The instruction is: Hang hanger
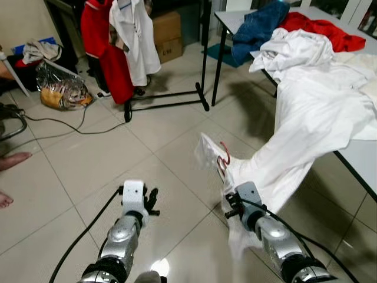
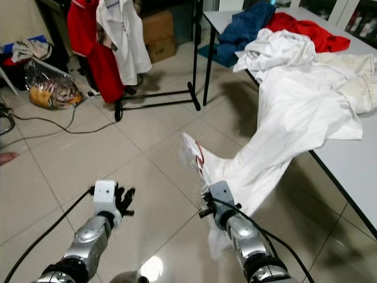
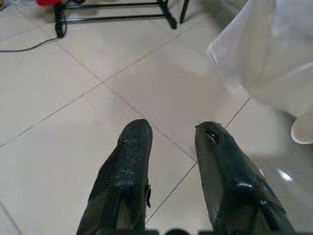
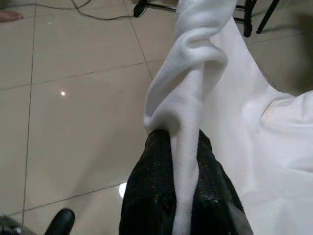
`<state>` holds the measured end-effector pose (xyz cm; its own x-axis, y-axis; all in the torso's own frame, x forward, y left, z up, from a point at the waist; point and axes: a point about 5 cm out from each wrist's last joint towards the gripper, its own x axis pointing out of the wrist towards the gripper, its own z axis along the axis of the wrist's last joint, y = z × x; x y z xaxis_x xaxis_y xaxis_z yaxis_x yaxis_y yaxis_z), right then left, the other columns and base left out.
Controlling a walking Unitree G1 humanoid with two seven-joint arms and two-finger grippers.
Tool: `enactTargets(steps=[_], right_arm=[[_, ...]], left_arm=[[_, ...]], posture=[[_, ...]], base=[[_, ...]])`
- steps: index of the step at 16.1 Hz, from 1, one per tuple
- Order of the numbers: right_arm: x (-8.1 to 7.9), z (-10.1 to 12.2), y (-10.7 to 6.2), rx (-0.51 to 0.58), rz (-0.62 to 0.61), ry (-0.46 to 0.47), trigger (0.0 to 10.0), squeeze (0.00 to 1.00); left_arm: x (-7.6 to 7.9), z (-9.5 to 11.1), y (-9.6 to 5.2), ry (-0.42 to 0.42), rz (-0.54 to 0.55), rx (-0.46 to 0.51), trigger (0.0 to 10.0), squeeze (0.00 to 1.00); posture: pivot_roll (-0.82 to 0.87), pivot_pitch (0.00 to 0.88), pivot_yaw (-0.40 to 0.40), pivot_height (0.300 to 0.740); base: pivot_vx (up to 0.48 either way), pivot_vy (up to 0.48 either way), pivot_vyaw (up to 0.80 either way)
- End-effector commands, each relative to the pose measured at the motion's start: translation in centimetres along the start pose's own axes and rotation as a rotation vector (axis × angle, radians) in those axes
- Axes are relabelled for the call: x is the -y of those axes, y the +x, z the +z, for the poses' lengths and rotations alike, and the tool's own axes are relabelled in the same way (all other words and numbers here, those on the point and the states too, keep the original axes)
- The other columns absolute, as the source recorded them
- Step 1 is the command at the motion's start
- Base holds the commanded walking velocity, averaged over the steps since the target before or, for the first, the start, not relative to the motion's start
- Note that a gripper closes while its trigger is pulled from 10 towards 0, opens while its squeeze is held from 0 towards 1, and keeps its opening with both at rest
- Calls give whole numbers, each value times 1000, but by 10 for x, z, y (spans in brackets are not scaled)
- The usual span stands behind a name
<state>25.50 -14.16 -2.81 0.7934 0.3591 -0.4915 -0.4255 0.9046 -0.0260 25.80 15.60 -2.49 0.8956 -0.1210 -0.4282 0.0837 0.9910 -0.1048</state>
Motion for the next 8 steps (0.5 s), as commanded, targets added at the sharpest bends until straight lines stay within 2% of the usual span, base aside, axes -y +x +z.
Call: enactTargets(steps=[1,5,6,8], right_arm=[[-4,-1,0,3,-2,-18,10000,0],[-5,-1,1,-5,-9,-33,10000,0],[-6,-5,1,-29,-6,-57,10000,0],[-7,-10,-1,-43,-4,-79,10000,0]], left_arm=[[-3,-3,0,-6,36,-22,10000,0],[-3,-8,0,-7,55,-64,10000,0],[-4,-17,-3,3,63,-123,10000,0],[-2,-22,-5,31,43,-145,10000,0]], posture=[[131,0,23,740],[132,0,24,740],[132,0,25,740],[128,0,24,740]], base=[[0,0,0],[0,0,0],[0,0,0],[0,0,0]])
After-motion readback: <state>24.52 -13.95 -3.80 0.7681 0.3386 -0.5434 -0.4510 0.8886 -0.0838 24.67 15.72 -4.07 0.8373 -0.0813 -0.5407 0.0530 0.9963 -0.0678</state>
